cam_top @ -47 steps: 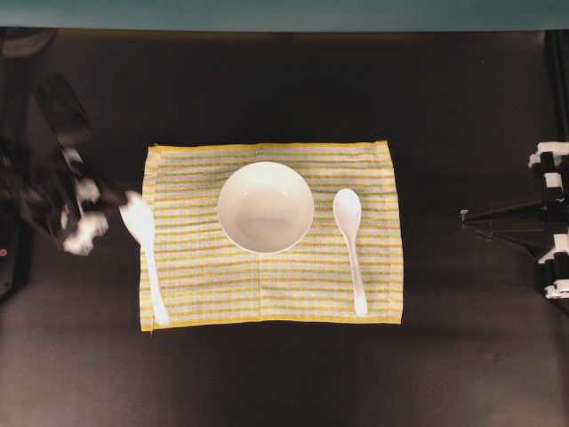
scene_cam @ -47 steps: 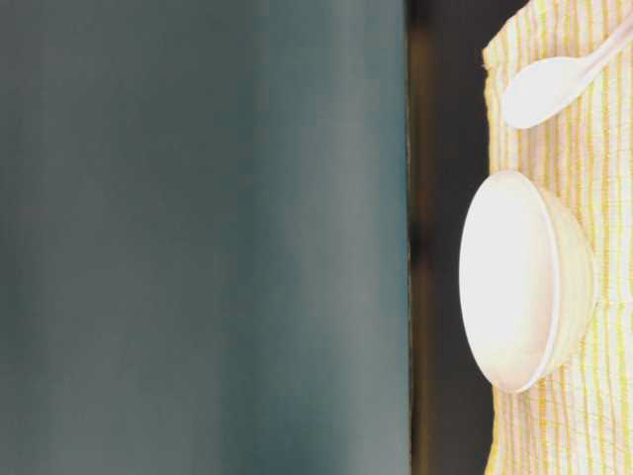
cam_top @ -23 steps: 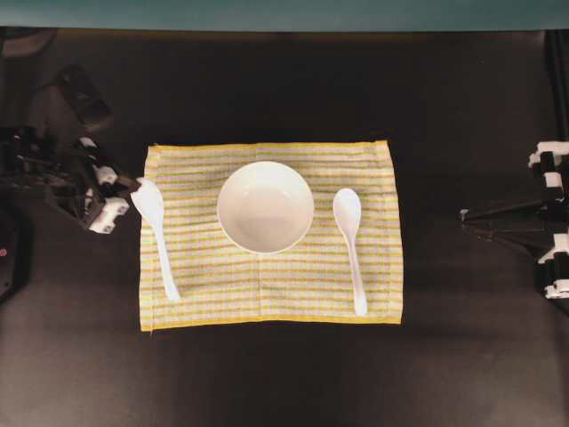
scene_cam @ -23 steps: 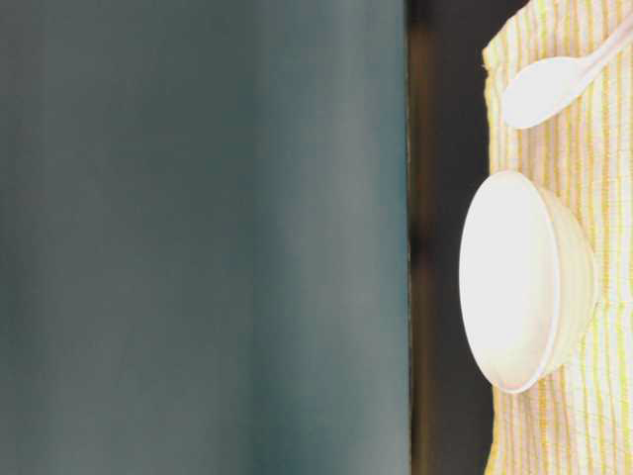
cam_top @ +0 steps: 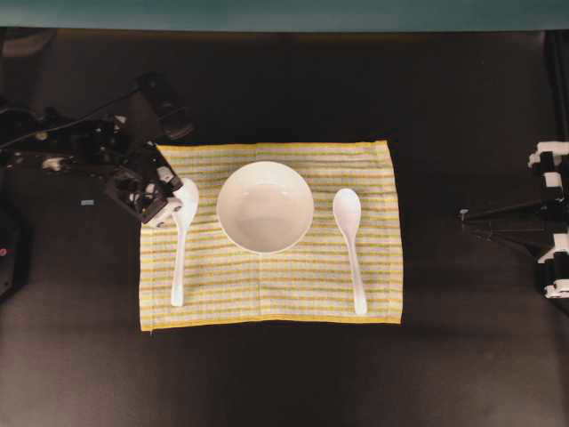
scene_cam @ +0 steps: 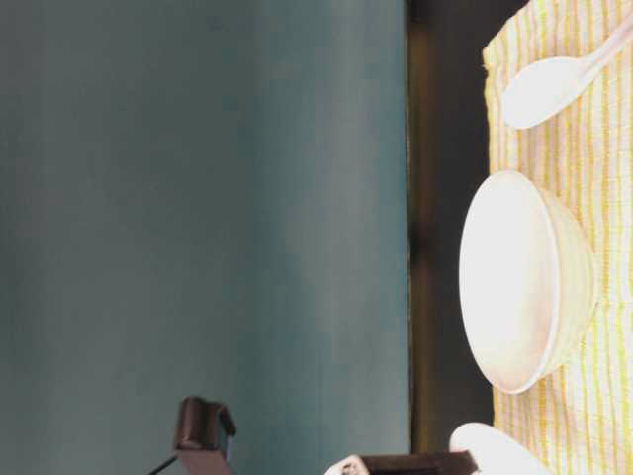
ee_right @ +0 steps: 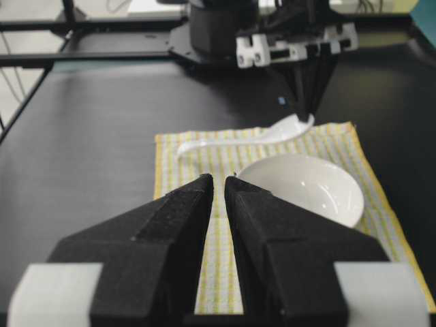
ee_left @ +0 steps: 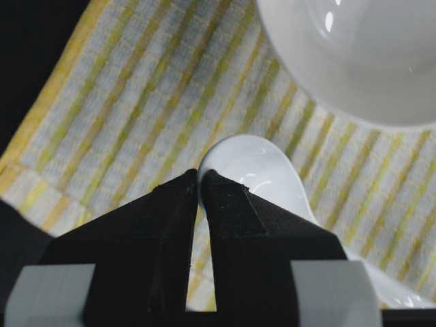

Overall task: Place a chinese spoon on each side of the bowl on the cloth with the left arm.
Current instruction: 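Open the left gripper and raise it away from the spoon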

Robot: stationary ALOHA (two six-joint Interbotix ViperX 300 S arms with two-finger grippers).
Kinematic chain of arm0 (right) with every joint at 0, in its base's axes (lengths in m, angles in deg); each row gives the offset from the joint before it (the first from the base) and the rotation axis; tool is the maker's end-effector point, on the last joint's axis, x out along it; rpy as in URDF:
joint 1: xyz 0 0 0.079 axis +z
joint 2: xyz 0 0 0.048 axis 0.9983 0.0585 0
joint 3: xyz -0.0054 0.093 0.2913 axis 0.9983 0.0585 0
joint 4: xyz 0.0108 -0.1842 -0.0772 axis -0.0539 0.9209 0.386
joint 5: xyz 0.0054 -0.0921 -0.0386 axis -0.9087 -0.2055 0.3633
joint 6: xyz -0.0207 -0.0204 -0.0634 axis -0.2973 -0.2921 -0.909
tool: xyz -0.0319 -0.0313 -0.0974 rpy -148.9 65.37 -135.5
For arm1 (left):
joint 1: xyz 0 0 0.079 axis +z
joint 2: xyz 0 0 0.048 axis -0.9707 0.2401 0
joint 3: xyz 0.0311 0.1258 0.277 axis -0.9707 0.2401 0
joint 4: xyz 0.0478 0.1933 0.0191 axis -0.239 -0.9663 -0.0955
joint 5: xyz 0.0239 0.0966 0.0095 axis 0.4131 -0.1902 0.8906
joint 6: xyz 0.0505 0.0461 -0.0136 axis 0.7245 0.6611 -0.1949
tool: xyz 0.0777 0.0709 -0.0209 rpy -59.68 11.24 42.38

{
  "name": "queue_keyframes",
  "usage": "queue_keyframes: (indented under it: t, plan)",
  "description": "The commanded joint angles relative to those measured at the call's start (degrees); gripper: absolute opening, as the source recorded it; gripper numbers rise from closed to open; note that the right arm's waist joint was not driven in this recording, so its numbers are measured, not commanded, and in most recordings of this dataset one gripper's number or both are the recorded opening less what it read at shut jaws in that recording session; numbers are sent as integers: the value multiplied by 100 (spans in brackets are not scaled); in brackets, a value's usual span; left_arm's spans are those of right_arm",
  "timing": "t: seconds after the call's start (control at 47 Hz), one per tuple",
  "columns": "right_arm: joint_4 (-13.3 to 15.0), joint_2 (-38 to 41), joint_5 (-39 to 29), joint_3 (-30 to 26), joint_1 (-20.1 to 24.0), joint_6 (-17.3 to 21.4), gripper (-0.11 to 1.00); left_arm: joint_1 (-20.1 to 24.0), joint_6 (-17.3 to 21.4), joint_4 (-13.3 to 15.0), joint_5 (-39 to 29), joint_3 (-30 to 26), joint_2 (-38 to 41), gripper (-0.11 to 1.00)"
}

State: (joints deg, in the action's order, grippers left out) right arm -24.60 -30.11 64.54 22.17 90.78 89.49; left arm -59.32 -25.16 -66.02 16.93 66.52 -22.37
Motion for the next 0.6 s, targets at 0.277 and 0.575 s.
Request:
queue_keyframes:
  t: [0.277,0.575]
  plan:
    - [-9,26,62,-35,0,44,16,220,-132,-18,1011,272,352,6]
    - [-9,26,35,-35,0,44,16,396,-202,-18,1389,554,343,29]
